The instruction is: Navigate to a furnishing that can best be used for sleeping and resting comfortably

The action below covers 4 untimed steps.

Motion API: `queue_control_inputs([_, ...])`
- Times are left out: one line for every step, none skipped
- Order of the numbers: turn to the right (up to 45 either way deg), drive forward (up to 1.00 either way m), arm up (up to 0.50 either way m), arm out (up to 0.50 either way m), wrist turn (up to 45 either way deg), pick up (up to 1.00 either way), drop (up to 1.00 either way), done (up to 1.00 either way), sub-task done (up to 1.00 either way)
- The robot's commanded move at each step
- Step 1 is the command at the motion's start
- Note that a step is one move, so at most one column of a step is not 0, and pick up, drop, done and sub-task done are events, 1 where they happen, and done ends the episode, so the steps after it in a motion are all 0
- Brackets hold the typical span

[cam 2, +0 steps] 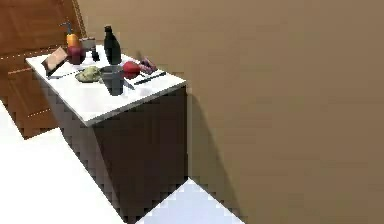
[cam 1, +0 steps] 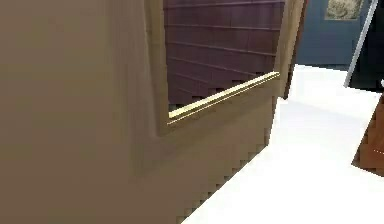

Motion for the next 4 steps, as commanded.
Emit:
queue_control_inputs([27.0, 0.00, 0.00, 0.00, 0.0, 0.00, 0.00, 0.00, 0.00])
queue_control_inputs([3.0, 0.00, 0.00, 0.00, 0.0, 0.00, 0.00, 0.00, 0.00])
queue_control_inputs([6.0, 0.00, 0.00, 0.00, 0.0, 0.00, 0.00, 0.00, 0.00])
queue_control_inputs([0.0, 1.00, 0.00, 0.00, 0.0, 0.00, 0.00, 0.00, 0.00])
